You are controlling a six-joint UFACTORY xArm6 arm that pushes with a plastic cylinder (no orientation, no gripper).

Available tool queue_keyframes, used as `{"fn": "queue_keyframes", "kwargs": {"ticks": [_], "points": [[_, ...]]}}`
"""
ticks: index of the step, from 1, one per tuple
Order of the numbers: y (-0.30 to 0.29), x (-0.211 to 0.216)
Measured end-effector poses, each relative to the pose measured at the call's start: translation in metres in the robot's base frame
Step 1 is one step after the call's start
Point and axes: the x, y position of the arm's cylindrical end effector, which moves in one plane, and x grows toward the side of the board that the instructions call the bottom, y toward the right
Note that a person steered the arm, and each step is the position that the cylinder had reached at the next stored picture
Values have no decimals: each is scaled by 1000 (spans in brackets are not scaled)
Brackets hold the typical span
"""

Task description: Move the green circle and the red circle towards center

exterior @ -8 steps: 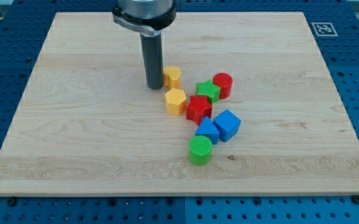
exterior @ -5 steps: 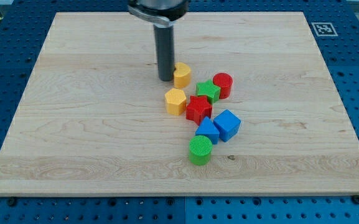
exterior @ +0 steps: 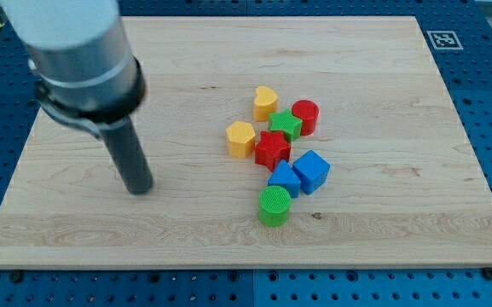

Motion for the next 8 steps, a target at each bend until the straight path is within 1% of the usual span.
{"fn": "queue_keyframes", "kwargs": {"ticks": [1, 2, 3, 4, 5, 7, 8], "points": [[59, 39], [119, 45], [166, 33], [188, 5], [188, -27], [190, -52], [190, -83]]}}
